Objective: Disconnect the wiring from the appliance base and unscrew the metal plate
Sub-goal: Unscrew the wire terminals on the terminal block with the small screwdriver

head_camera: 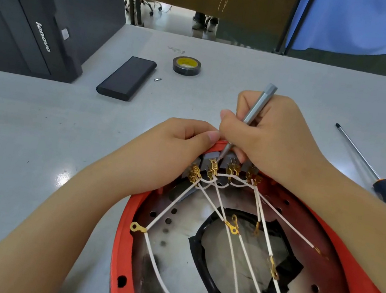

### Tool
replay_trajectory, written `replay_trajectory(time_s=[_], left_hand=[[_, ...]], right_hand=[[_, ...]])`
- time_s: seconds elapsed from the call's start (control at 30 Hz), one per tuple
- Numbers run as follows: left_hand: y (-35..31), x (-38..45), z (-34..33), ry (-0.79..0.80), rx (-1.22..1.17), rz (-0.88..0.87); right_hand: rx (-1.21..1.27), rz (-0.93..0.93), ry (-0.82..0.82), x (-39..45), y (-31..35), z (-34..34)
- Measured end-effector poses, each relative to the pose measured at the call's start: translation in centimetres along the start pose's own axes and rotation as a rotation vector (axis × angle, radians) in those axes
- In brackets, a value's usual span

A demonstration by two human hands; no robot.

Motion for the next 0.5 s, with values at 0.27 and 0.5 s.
replay_trajectory(time_s=[0.27, 0.5], left_hand=[[0.02, 0.07, -0.05, 0.013, 0.017, 0.010], [-0.02, -0.06, -0.05, 0.009, 0.028, 0.021]], right_hand=[[-0.015, 0.016, 0.039, -0.08, 0.28, -0.06], [-0.016, 0.036, -0.033, -0.17, 0.40, 0.05]])
Point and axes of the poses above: each hand's wrist, its own x-axis towards the middle knuckle, its own z-axis out of the back of the hand, y = z × x, the point moved 2 cm from there along x, towards the middle knuckle, and after that the axes turned 8 degrees about z, right-handed, at the moved point
